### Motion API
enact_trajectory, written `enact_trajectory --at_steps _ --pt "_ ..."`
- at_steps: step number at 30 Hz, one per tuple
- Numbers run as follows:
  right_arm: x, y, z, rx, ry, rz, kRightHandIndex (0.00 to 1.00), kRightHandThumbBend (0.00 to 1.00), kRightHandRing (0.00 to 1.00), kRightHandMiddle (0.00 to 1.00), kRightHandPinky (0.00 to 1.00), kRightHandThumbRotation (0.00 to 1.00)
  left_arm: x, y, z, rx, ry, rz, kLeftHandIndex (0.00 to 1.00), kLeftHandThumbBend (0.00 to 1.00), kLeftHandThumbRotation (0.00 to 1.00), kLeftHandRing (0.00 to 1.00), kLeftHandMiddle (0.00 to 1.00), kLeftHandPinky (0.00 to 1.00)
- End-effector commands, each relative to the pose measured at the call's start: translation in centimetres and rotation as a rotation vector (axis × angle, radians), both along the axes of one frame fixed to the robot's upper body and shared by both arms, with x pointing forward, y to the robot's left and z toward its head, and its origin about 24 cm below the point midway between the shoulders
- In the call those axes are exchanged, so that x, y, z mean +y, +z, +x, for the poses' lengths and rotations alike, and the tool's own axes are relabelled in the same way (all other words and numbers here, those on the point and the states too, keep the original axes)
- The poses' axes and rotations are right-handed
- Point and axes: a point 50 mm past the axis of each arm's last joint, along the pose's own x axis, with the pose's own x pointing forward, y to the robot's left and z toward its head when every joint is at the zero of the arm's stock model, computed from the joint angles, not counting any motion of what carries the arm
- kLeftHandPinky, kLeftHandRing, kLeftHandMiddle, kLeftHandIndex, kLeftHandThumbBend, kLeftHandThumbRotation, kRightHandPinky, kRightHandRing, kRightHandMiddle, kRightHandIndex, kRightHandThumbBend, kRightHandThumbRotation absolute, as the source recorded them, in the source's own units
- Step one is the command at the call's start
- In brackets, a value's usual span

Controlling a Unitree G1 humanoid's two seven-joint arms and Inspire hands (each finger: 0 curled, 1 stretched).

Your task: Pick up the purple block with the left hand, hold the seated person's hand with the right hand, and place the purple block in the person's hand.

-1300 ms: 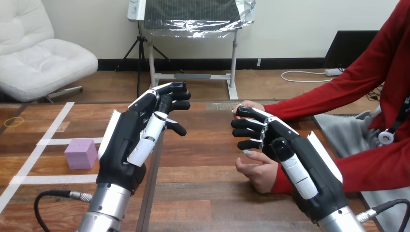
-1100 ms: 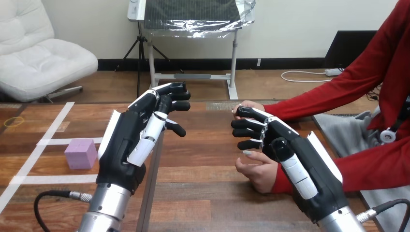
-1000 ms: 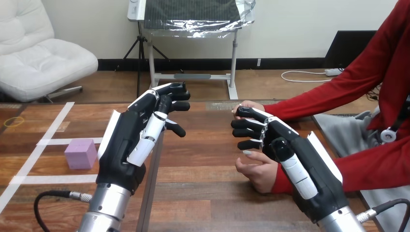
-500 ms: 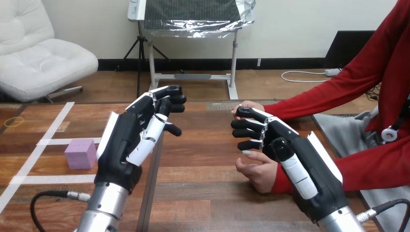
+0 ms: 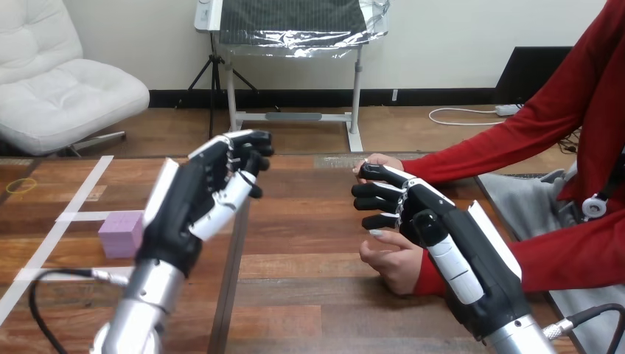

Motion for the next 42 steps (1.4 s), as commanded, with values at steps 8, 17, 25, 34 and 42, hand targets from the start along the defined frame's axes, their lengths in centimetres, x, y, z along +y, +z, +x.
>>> enact_trajectory --at_steps 8,17,25,34,42 --pt "0.4 2.1 0.6 -0.100 0.010 0.014 0.83 0.81 0.78 0.79 0.70 0.92 1.8 2.7 4.3 -0.074 0.049 0.097 0.75 0.40 0.54 0.77 0.77 0.70" --pt "0.3 2.2 0.7 -0.103 0.014 0.019 0.83 0.79 0.78 0.79 0.71 0.92 2.9 2.8 6.2 -0.035 0.088 0.169 0.76 0.42 0.53 0.79 0.79 0.74" --pt "0.3 2.2 0.7 -0.106 0.010 0.013 0.83 0.81 0.78 0.79 0.71 0.92 3.8 2.9 7.7 0.020 0.126 0.283 0.79 0.44 0.53 0.82 0.82 0.76" --pt "0.2 2.2 0.7 -0.106 0.009 0.015 0.83 0.81 0.78 0.79 0.71 0.92 4.6 3.1 9.0 0.077 0.160 0.396 0.83 0.47 0.50 0.85 0.85 0.78" --pt "0.2 2.2 0.6 -0.104 0.008 0.014 0.83 0.81 0.78 0.79 0.71 0.93 5.1 3.2 9.8 0.114 0.183 0.454 0.85 0.50 0.45 0.87 0.87 0.79"
